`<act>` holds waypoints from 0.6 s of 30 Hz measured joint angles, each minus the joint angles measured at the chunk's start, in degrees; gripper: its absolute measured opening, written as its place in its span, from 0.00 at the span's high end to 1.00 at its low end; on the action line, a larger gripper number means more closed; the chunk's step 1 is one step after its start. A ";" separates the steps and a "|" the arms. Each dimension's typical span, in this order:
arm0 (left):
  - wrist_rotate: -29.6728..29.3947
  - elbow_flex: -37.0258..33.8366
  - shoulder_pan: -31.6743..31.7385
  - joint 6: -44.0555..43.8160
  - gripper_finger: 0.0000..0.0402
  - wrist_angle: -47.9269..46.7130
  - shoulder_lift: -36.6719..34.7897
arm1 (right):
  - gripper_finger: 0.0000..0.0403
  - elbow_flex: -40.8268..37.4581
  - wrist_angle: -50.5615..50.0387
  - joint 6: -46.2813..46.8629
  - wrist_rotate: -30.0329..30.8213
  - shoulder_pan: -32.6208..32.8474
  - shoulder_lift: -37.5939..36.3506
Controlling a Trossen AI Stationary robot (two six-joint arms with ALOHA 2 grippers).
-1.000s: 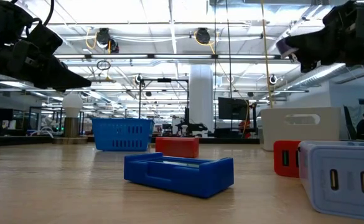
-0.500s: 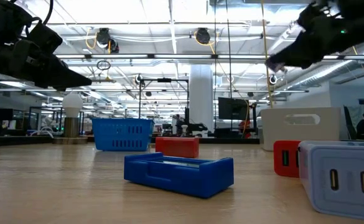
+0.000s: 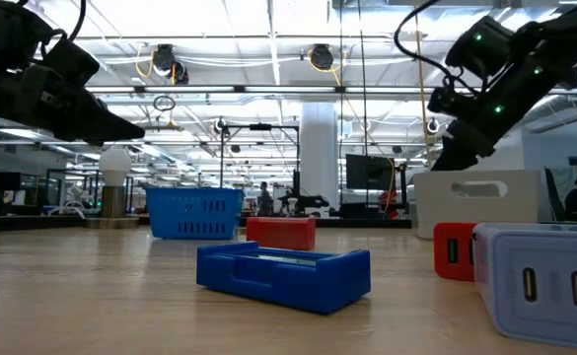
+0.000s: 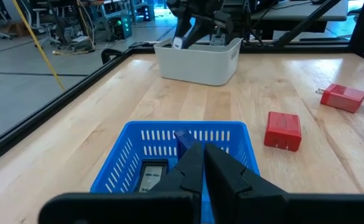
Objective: Pick & Place Office items
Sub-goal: Put the purple charger adapter into the white bin
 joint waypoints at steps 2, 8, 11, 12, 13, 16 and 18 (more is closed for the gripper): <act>0.00 0.00 0.00 0.10 0.99 -0.02 0.00 | 0.70 0.00 -0.33 1.00 -0.04 -1.04 0.90; -0.01 0.00 0.00 0.04 0.98 0.01 0.00 | 0.70 0.02 -0.73 1.32 -3.38 -4.12 5.90; -0.01 0.00 0.00 -0.12 0.95 0.02 0.00 | 0.70 0.02 0.29 0.73 -4.58 -5.14 9.05; 0.00 0.00 0.00 -0.13 0.95 0.02 0.01 | 0.70 0.08 0.85 0.56 -4.56 -5.40 9.87; 0.00 0.00 0.00 -0.14 0.94 0.00 0.01 | 0.70 0.21 1.30 0.34 -4.58 -5.57 10.58; 0.00 0.00 0.00 -0.12 0.94 -0.07 0.00 | 0.69 0.24 2.16 -0.55 -4.57 -5.88 11.94; 0.00 0.00 0.00 -0.12 0.94 -0.34 0.00 | 0.63 0.23 2.34 -0.73 -4.62 -5.88 12.13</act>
